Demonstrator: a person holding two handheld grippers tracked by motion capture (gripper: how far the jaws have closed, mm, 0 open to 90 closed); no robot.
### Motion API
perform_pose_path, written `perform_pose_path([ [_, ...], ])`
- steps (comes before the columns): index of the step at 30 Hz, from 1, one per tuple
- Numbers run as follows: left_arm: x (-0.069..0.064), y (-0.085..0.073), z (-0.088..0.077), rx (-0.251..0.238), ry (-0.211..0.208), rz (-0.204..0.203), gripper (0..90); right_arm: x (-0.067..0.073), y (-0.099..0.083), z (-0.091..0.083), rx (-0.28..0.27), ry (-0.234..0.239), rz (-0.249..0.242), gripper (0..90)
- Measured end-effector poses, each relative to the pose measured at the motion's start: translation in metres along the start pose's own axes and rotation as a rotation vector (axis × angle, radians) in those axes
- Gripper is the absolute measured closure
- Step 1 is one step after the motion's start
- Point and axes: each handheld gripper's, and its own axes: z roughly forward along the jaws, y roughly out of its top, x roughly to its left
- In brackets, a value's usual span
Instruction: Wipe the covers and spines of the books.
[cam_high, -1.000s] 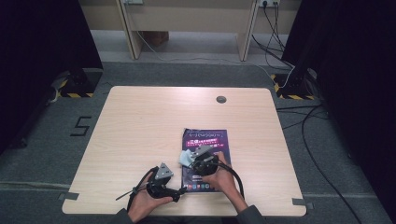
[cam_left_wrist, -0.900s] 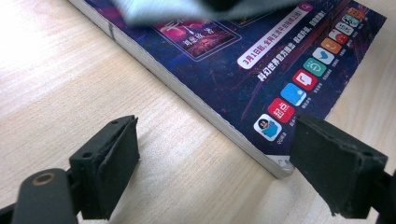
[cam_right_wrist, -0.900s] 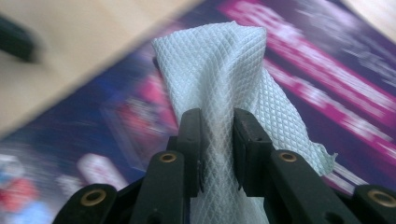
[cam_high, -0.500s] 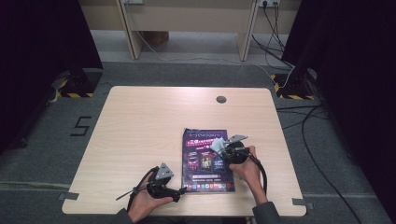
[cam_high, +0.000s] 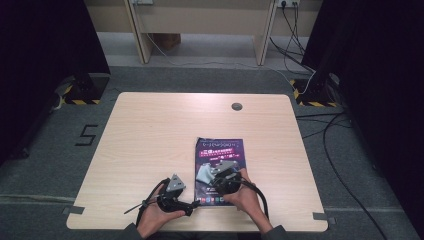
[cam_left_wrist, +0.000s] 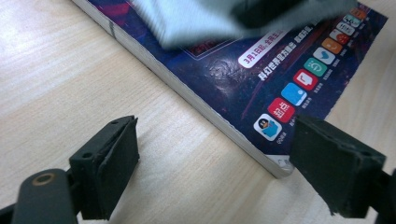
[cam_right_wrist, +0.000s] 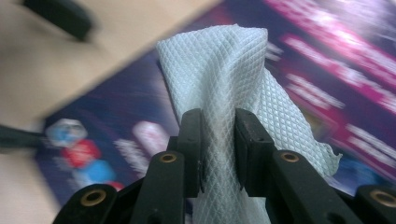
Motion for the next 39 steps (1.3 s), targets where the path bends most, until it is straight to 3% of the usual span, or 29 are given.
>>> perform_pose_path([
  [4, 0.000, 0.000, -0.003, 0.006, 0.005, 0.006, 16.8, 0.017, 0.005, 0.003, -0.001, 0.031, -0.043, 73.7],
  [6, 0.000, 0.001, -0.006, -0.002, 0.004, 0.012, 17.2, 0.018, 0.004, 0.003, -0.005, 0.033, -0.050, 74.0],
  [9, -0.001, -0.001, -0.012, -0.006, 0.000, 0.012, 17.3, 0.012, 0.002, 0.001, -0.002, 0.046, -0.031, 75.2],
  [12, -0.001, -0.004, -0.019, -0.011, -0.007, 0.012, 17.4, -0.002, -0.003, -0.003, 0.010, 0.003, -0.010, 75.3],
  [14, 0.001, -0.005, -0.024, -0.020, -0.007, 0.001, 17.4, -0.015, -0.009, -0.007, 0.008, -0.020, 0.029, 75.3],
  [17, 0.004, -0.008, -0.032, -0.045, -0.028, -0.024, 17.6, -0.021, -0.016, -0.012, -0.004, -0.021, 0.054, 74.3],
  [20, 0.010, -0.011, -0.040, -0.051, -0.013, -0.043, 18.2, -0.007, -0.016, -0.013, 0.000, -0.016, 0.012, 74.1],
  [26, 0.026, -0.013, -0.053, -0.091, 0.033, -0.097, 18.1, 0.035, -0.006, -0.007, -0.003, 0.053, -0.076, 74.4],
  [33, 0.033, -0.013, -0.057, -0.101, 0.058, -0.111, 18.1, 0.062, -0.001, -0.005, 0.000, 0.100, -0.122, 74.4],
  [36, 0.036, -0.013, -0.058, -0.111, 0.070, -0.122, 18.1, 0.065, -0.001, -0.005, -0.003, 0.108, -0.136, 75.1],
  [39, 0.038, -0.013, -0.060, -0.112, 0.081, -0.126, 18.1, 0.058, -0.002, -0.005, -0.010, 0.131, -0.102, 75.8],
])
